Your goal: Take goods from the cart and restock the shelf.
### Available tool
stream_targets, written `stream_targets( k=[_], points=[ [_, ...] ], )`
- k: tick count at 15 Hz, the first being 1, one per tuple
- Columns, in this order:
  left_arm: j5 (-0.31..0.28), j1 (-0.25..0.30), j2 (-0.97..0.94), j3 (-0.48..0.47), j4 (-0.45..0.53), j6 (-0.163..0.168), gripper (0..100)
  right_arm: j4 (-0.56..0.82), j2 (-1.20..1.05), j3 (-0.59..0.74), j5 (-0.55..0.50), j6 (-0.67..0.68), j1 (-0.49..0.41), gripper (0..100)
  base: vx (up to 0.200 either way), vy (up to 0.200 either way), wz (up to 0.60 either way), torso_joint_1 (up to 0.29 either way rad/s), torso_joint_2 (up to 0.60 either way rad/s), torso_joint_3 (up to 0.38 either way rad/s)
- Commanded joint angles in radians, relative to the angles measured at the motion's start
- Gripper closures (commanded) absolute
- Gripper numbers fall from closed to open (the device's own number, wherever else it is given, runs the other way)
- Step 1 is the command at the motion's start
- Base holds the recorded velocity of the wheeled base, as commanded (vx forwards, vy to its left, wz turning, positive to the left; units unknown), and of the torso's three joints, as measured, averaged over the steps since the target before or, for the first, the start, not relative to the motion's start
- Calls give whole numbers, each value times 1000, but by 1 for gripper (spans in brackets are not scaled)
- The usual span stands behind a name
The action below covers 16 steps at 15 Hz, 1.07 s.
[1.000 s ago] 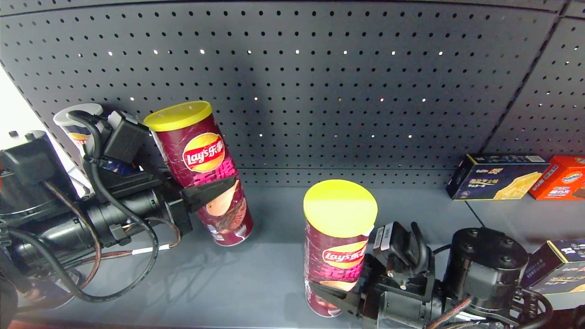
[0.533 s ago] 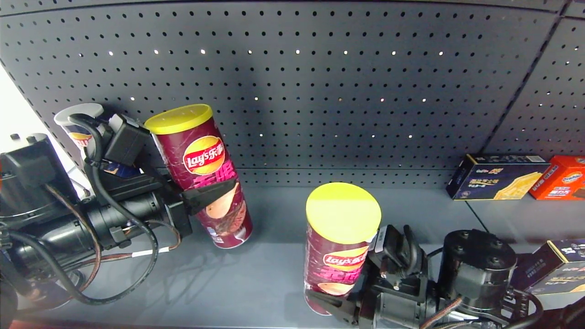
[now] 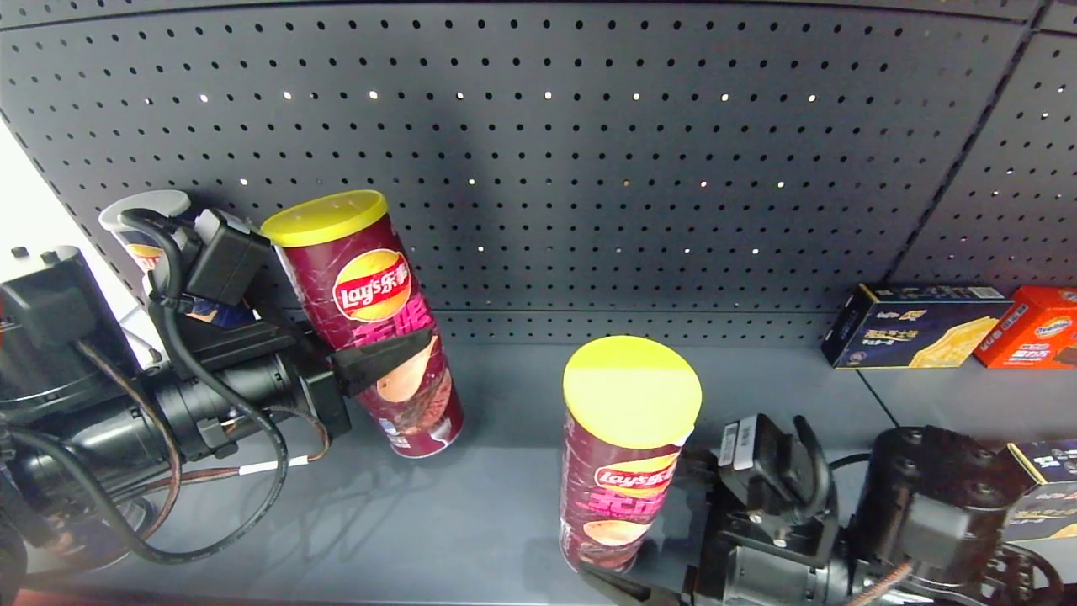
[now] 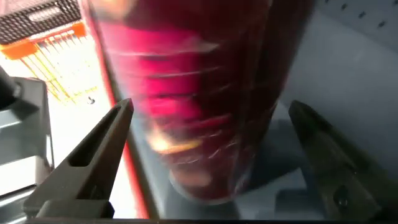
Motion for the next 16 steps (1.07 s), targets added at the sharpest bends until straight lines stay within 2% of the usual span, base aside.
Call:
stream_targets(
  k=[1,5,7,10,11,12,15,16],
  points=[
    [0,0,-7,5,0,-1,100,2,-170,100,0,-3,-1,0,0,0,0,0,0,0],
    [0,-3,-7,0,0,1,100,34,-364,165,-1,-11,-23,0,0,0,0,0,0,0],
    [-2,-5,-6,0,0,1,100,120,-484,165,-11,-26,-69,0,0,0,0,0,0,0],
    [-2,-2,-6,2,0,-1,100,218,-614,157,-113,-26,-103,0,0,0,0,0,0,0],
    [-2,-2,-7,2,0,-1,100,221,-616,157,-116,-26,-103,0,0,0,0,0,0,0],
    [-2,-2,-7,4,0,-1,100,278,-664,165,-178,-29,-104,0,0,0,0,0,0,0],
    [-2,-3,-7,5,0,-2,100,324,-768,258,-333,-103,-107,0,0,0,0,0,0,0],
    [-3,-3,-6,5,-1,-1,100,324,-791,281,-337,-105,-103,0,0,0,0,0,0,0]
  ],
)
